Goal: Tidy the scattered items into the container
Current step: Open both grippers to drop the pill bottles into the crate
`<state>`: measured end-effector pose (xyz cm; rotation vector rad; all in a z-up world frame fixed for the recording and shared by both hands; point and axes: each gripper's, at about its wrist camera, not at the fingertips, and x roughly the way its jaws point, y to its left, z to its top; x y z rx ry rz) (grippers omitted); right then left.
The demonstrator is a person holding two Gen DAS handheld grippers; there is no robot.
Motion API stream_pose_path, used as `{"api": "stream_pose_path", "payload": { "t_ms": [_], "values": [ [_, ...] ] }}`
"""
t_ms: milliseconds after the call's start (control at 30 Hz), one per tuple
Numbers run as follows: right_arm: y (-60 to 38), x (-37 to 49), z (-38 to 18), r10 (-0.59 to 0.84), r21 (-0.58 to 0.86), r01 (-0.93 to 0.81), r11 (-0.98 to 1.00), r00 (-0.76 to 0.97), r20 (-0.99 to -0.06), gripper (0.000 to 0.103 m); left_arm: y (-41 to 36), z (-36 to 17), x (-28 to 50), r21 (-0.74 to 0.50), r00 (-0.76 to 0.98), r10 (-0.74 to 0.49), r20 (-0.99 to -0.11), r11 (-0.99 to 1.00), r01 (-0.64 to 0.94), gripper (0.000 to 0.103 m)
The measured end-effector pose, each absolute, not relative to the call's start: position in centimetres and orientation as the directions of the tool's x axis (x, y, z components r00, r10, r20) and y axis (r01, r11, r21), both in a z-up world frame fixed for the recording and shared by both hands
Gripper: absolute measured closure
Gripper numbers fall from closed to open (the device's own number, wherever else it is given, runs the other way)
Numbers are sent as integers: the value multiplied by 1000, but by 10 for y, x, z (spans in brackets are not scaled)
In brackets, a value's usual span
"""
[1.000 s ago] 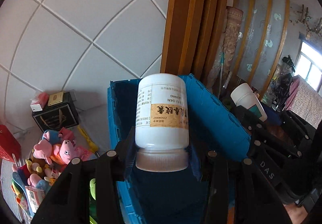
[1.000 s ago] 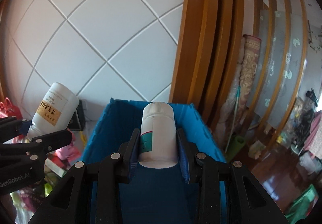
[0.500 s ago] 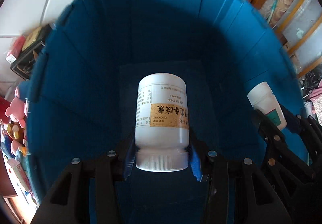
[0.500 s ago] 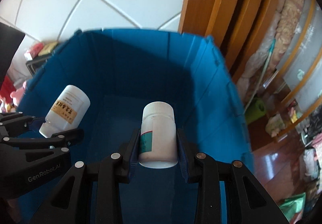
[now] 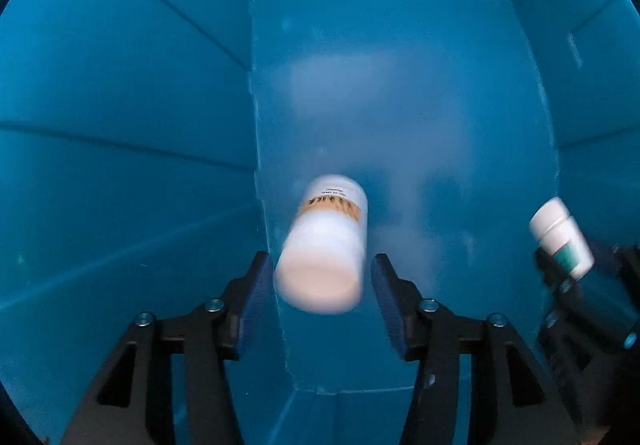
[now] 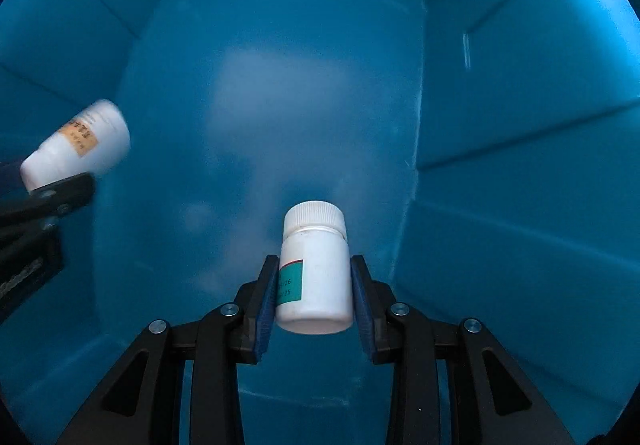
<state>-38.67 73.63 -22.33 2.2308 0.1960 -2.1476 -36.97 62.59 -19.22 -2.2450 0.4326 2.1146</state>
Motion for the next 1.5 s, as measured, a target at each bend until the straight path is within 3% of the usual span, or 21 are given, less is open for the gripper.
{"api": "stream_pose_path", "payload": {
  "t_ms": [400,467,533,667,767,967,1167,1300,1500],
  "values": [
    [743,-387,-253,41,-27,117,-993,124,-991,67,648,-209,-347,176,86,-214,-973,-929,-324,41],
    [743,-389,-254,44,-28,118,-993,129,-991,61,650,-208,-349,174,86,-213,-973,-928,-328,41],
    [744,-389,-254,29,-15,105,-994,138,-990,37,638,-212,-360,180,88,-221,-971,-925,-335,41],
    [748,-389,-246,27,-15,96,-995,121,-992,32,638,-212,-370,178,100,-221,-970,-928,-329,41],
    [757,-385,-240,37,-27,98,-995,105,-994,22,633,-202,-369,152,104,-193,-976,-937,-313,41],
    [745,-374,-174,80,-87,157,-984,-53,-995,16,616,-151,-367,119,25,-130,-991,-958,-262,41],
    [737,-347,-74,4,-48,185,-981,-234,-972,15,591,-72,-337,33,-153,5,-988,-969,-244,41],
    [734,-308,-13,-22,-60,190,-980,-404,-914,0,571,-14,-310,-56,-278,131,-952,-964,-260,41],
    [718,-256,42,-76,-21,154,-988,-599,-797,0,542,42,-262,-117,-426,226,-876,-957,-266,41]
  ]
}}
